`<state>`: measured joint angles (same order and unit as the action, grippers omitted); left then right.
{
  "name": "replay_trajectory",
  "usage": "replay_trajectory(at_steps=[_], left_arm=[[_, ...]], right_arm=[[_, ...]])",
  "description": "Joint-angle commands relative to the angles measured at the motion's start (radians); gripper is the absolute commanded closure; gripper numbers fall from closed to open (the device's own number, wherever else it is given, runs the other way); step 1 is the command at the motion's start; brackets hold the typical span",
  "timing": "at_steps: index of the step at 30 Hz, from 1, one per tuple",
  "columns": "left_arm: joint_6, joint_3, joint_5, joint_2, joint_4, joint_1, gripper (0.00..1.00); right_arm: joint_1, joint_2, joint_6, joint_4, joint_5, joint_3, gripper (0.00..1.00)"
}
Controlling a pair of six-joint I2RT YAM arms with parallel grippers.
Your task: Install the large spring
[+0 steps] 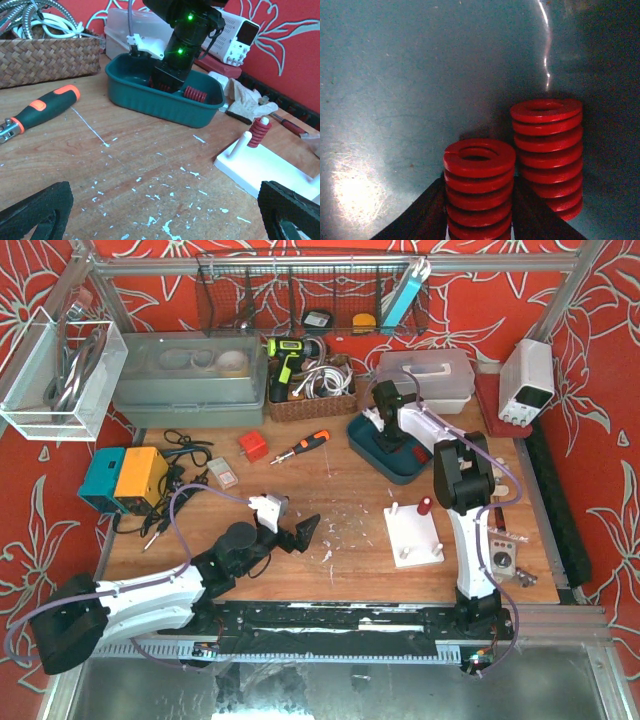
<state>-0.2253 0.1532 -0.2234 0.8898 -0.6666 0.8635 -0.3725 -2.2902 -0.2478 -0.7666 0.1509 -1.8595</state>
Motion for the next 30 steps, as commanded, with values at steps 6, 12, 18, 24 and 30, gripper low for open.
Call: replay_trajectory(at_steps=[6, 12, 18, 24, 30], left_arm=[[0.004, -0.001, -0.017, -0.024, -0.017, -0.001, 0.0], [0.009, 0.0, -0.01, 0.004, -0.03, -0.001, 0.0], [0.005, 0.003, 0.006, 0.021, -0.044, 0.0, 0.01], [-0.01, -0.01, 0.012, 0.005, -0.069, -0.001, 0.1], [-0.025, -0.03, 0.008, -0.056, -0.067, 0.0, 0.18]], right_arm=[[0.012, -0.027, 0.015, -0.067, -0.013, -0.028, 0.74], [0.009, 0.062, 0.059, -0.054, -0.03, -0.021, 0.96], [0.01, 0.25, 0.145, 0.03, -0.068, 0.099, 1.0], [0.001, 0.493, 0.32, 0.181, -0.193, 0.333, 1.0], [-0.07, 0.718, 0.527, 0.352, -0.255, 0.544, 1.0]])
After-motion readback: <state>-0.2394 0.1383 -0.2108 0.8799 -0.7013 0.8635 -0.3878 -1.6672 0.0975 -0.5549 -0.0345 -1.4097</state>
